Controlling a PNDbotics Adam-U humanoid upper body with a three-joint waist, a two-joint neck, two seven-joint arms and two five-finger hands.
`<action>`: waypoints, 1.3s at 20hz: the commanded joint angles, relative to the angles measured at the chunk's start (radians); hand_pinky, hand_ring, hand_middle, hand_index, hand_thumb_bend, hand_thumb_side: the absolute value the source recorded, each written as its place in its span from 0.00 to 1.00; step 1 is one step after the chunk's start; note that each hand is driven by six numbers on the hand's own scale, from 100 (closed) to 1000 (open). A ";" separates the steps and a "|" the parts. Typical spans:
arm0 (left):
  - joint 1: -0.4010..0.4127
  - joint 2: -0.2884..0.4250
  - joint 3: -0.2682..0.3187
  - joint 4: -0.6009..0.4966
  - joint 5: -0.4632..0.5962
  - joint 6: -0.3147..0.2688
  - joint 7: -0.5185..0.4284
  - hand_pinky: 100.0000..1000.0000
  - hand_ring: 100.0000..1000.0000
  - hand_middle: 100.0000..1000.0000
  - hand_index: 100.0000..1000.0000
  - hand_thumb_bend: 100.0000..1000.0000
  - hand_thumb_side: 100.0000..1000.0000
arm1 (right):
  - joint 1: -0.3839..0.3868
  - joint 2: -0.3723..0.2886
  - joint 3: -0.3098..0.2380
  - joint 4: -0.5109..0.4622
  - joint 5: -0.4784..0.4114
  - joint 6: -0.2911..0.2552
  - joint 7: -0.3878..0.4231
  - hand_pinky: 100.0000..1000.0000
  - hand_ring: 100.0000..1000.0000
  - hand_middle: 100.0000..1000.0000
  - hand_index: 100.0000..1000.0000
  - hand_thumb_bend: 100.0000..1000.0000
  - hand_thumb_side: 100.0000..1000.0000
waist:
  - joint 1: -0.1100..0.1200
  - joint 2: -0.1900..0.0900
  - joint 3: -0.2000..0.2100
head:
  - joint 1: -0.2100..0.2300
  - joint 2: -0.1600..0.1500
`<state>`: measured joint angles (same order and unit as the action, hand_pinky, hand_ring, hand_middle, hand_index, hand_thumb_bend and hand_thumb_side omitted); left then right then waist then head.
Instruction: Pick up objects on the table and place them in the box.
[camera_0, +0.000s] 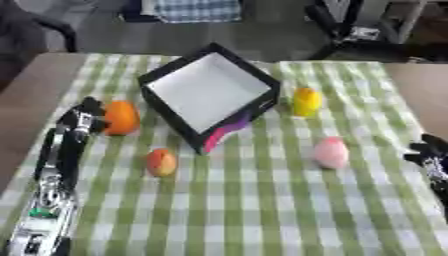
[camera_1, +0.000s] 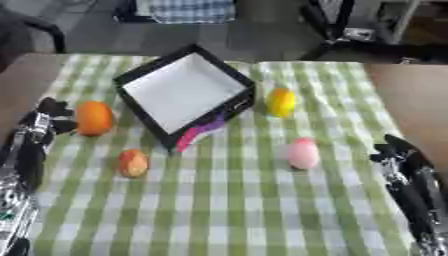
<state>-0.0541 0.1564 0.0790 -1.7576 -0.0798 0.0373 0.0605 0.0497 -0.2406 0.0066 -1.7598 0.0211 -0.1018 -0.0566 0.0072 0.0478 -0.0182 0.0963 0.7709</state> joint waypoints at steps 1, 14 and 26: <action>-0.008 0.006 0.008 -0.023 -0.004 -0.002 0.003 0.74 0.56 0.60 0.74 0.27 0.80 | -0.006 -0.006 -0.004 -0.017 0.005 -0.001 0.001 0.87 0.68 0.68 0.83 0.00 0.60 | -0.006 -0.008 -0.001 | 0.004 -0.001; -0.026 0.075 0.016 -0.042 -0.020 -0.001 0.008 0.74 0.56 0.60 0.74 0.28 0.80 | -0.004 -0.008 -0.005 -0.014 0.006 0.000 -0.001 0.87 0.68 0.68 0.83 0.00 0.60 | -0.004 -0.009 -0.005 | 0.002 -0.001; -0.157 0.666 -0.089 0.032 -0.240 0.044 -0.286 0.79 0.68 0.73 0.89 0.35 0.59 | -0.002 -0.013 -0.003 -0.009 0.009 0.000 0.001 0.87 0.68 0.68 0.83 0.00 0.60 | 0.002 -0.019 -0.023 | 0.001 -0.001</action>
<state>-0.1955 0.7317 0.0020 -1.7374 -0.2804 0.0800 -0.1688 0.0534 -0.2407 0.0066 -1.7596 0.0230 -0.1012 -0.0569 0.0075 0.0466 -0.0412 0.0959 0.7709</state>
